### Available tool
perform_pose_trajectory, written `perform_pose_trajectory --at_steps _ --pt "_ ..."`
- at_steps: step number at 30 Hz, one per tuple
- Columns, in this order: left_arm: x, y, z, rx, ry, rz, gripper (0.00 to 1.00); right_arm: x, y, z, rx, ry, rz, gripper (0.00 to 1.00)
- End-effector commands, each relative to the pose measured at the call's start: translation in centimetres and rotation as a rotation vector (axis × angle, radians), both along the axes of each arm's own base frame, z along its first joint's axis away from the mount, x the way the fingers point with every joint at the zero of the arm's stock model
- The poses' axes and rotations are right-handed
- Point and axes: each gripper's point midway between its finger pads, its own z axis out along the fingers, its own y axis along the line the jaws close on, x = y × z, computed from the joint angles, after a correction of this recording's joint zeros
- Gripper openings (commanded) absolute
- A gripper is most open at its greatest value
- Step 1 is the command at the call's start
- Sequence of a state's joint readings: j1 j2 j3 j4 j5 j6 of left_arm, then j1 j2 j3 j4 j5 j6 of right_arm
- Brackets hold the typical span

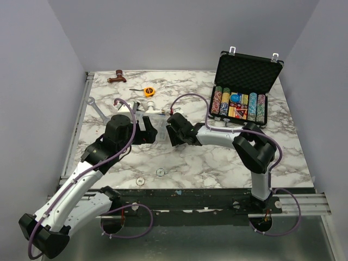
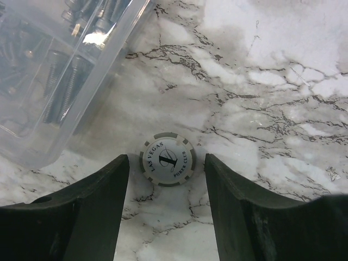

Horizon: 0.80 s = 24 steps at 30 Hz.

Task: Pack up texas hold em set

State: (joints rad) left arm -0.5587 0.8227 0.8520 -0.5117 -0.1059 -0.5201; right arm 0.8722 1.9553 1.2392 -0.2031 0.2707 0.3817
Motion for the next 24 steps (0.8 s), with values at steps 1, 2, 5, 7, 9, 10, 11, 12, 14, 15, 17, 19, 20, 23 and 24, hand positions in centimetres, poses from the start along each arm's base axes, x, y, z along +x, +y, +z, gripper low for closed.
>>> perform_pose_trajectory --at_steps 1,2,5,7,9,10,11,12,14,15,17,19,20,23,24 --pt "0.5 0.7 0.4 0.025 -0.029 0.025 0.93 -0.8 -1.3 -2.3 -0.104 0.028 -0.004 0.59" --pt "0.5 0.6 0.4 0.026 -0.031 0.021 0.93 -0.9 -1.3 -2.4 -0.108 0.031 -0.002 0.59" --pt "0.7 0.4 0.4 0.028 -0.033 0.013 0.92 -1.1 -1.2 -2.7 -0.115 0.037 0.004 0.57" --pt "0.9 0.2 0.3 0.031 -0.031 0.008 0.93 -1.2 -1.2 -2.9 -0.117 0.047 0.006 0.56" --pt "0.9 0.2 0.3 0.035 -0.032 0.005 0.93 -1.4 -1.1 -3.1 -0.117 0.058 0.002 0.53" --pt "0.9 0.2 0.3 0.038 -0.032 0.002 0.93 -1.4 -1.1 -3.2 -0.113 0.061 0.0 0.52" --pt "0.9 0.2 0.4 0.04 -0.033 -0.001 0.93 -1.4 -1.0 -3.1 -0.109 0.061 -0.001 0.5" --pt "0.9 0.2 0.4 0.042 -0.035 -0.003 0.92 -1.4 -1.0 -3.1 -0.107 0.059 -0.003 0.49" --pt "1.0 0.2 0.5 0.045 -0.037 -0.006 0.93 -1.3 -1.2 -3.1 -0.109 0.054 -0.014 0.46" --pt "1.0 0.2 0.6 0.045 -0.039 -0.008 0.93 -1.2 -1.3 -3.0 -0.111 0.048 -0.019 0.45" --pt "1.1 0.2 0.7 0.043 -0.038 -0.01 0.93 -1.0 -1.6 -2.8 -0.117 0.032 -0.032 0.43" --pt "1.2 0.2 0.8 0.033 -0.033 -0.015 0.93 -0.8 -1.8 -2.3 -0.116 0.01 -0.045 0.41" --pt "1.3 0.2 0.8 0.026 -0.029 -0.016 0.93 -0.6 -1.9 -1.9 -0.111 -0.004 -0.052 0.41" --pt "1.6 0.0 1.1 -0.023 -0.006 -0.034 0.94 -0.3 -2.3 -0.6 -0.094 -0.046 -0.076 0.39" --pt "1.6 -0.3 1.2 -0.049 0.008 -0.048 0.94 -0.2 -2.3 0.0 -0.081 -0.061 -0.079 0.38"
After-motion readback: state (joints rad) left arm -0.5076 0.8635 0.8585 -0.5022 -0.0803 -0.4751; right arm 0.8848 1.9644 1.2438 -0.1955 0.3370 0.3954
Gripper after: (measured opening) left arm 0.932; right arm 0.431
